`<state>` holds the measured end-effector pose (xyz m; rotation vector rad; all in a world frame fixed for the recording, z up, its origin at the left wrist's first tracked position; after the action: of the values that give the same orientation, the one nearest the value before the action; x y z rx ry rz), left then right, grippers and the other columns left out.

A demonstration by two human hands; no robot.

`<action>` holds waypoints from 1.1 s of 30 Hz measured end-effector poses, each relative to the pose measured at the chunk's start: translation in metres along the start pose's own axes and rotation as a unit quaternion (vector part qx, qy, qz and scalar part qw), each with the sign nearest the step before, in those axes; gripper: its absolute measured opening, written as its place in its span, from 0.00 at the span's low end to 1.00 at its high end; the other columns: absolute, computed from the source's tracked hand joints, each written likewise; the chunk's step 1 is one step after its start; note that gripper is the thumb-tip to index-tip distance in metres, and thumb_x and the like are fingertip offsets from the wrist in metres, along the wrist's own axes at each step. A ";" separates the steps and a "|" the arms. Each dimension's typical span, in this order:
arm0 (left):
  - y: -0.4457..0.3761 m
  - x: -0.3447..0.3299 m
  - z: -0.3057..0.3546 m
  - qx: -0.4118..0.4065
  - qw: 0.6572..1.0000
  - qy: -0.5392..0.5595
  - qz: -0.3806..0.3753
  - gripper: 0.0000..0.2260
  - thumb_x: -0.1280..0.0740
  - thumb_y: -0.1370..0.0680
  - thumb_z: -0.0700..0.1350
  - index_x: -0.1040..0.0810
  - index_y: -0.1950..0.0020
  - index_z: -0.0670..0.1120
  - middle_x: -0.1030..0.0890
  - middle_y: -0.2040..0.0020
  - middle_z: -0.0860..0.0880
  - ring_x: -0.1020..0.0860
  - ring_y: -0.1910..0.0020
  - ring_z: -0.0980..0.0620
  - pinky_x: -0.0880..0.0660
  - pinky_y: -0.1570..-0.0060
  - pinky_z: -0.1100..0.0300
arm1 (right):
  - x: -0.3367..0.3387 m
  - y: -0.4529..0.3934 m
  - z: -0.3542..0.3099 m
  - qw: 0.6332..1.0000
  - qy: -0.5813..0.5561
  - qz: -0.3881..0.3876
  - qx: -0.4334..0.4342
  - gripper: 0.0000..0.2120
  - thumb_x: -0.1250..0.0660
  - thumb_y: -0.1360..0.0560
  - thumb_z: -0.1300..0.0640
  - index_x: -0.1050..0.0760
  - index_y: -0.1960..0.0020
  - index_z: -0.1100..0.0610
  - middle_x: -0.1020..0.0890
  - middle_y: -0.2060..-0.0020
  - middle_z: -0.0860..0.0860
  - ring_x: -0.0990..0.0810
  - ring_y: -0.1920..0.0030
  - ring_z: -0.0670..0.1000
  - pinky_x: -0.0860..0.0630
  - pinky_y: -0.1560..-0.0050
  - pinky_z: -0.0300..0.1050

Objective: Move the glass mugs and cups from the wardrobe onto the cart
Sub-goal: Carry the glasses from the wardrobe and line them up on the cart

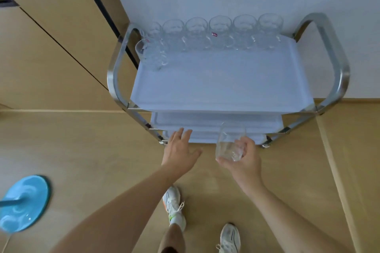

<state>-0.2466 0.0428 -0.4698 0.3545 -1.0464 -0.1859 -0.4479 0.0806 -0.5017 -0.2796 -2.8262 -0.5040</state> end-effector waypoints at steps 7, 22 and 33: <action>-0.024 -0.066 0.000 0.027 0.999 0.019 0.005 0.34 0.31 0.22 0.59 0.38 0.20 0.51 0.41 0.19 0.48 0.45 0.19 0.47 0.45 0.23 0.51 | -0.003 -0.029 0.057 0.999 -0.015 -0.017 -0.024 0.46 0.14 0.40 0.57 0.31 0.28 0.53 0.22 0.34 0.48 0.25 0.33 0.46 0.30 0.35 0.39; -0.209 -0.185 -0.047 -0.098 0.992 -0.002 0.079 0.32 0.32 0.21 0.57 0.37 0.20 0.50 0.39 0.19 0.46 0.46 0.20 0.44 0.44 0.23 0.50 | -0.062 -0.200 0.150 0.992 -0.060 0.054 0.095 0.42 0.14 0.42 0.51 0.28 0.32 0.47 0.21 0.42 0.44 0.22 0.41 0.45 0.23 0.38 0.48; -0.315 -0.223 -0.083 -0.163 0.963 -0.067 0.201 0.29 0.35 0.20 0.57 0.34 0.22 0.47 0.32 0.23 0.43 0.37 0.22 0.41 0.43 0.23 0.47 | -0.095 -0.311 0.190 0.962 -0.088 0.091 0.242 0.46 0.17 0.49 0.40 0.28 0.34 0.45 0.21 0.47 0.42 0.21 0.46 0.43 0.25 0.45 0.38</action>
<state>-0.2791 -0.1626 -0.8055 -0.1743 -1.1771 -0.0142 -0.4707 -0.1509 -0.7985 -0.4951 -2.9351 0.2648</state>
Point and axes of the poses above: each hand's wrist, its own y-axis away from the middle knuckle, its own x-axis out of the back of the hand, z = x × y, the point moved 1 cm from there along -y, towards the middle knuckle
